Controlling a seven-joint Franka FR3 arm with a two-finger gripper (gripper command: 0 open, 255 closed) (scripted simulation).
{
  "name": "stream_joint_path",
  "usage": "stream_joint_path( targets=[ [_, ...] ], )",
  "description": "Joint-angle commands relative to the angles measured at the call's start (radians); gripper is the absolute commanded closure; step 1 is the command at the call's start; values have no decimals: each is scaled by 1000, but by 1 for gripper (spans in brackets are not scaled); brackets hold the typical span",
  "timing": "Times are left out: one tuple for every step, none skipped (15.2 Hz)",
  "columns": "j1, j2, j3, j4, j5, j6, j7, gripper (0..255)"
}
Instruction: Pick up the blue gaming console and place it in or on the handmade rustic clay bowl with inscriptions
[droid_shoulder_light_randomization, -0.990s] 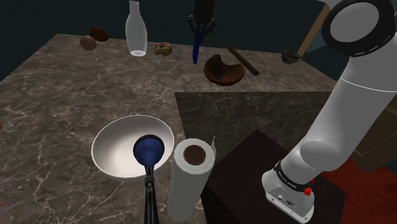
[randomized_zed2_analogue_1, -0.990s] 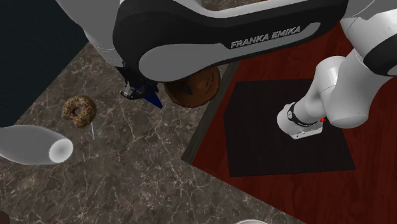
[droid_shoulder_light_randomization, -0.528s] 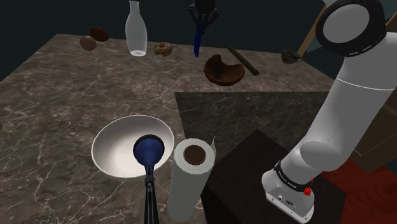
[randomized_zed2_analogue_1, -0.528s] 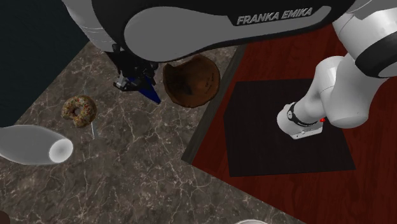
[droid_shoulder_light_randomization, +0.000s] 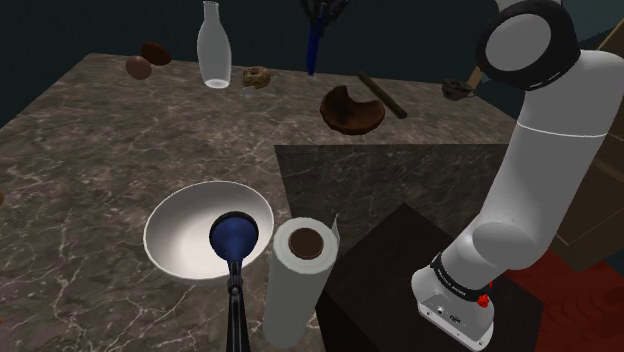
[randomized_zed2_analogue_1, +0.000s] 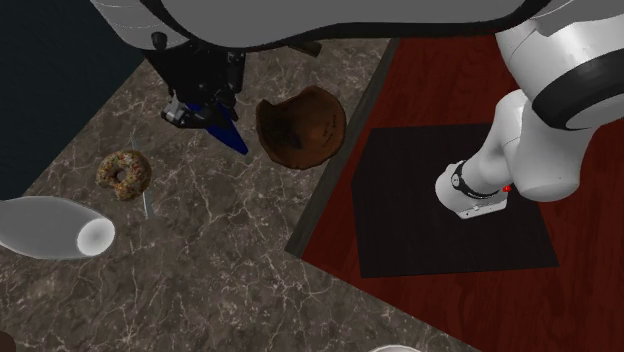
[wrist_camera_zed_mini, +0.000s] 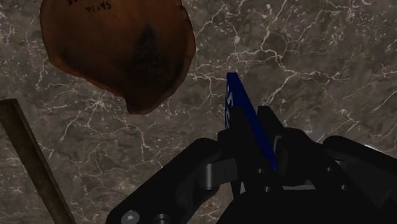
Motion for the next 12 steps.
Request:
stream_joint_path(
  targets=[
    [4,32,0,83,-5,-51,0,255],
    [8,52,0,128,-7,-77,0,255],
    [8,56,0,138,-8,-83,0,255],
    [-7,1,-3,64,0,-63,-13,255],
    [-22,-48,-6,1,6,-49,-26,255],
    [-35,-92,-10,-53,12,-39,-41,255],
    [-48,-133,-15,-101,17,-31,-55,255],
    [-60,-171,-21,-143,22,-27,-71,255],
    [-70,-208,-28,-182,26,-24,-86,255],
    [-80,-242,-35,-217,30,-23,-102,255],
    [-90,-275,-43,-249,32,-24,-119,255],
    [-99,-306,-51,-279,35,-25,-135,255]
  ],
)
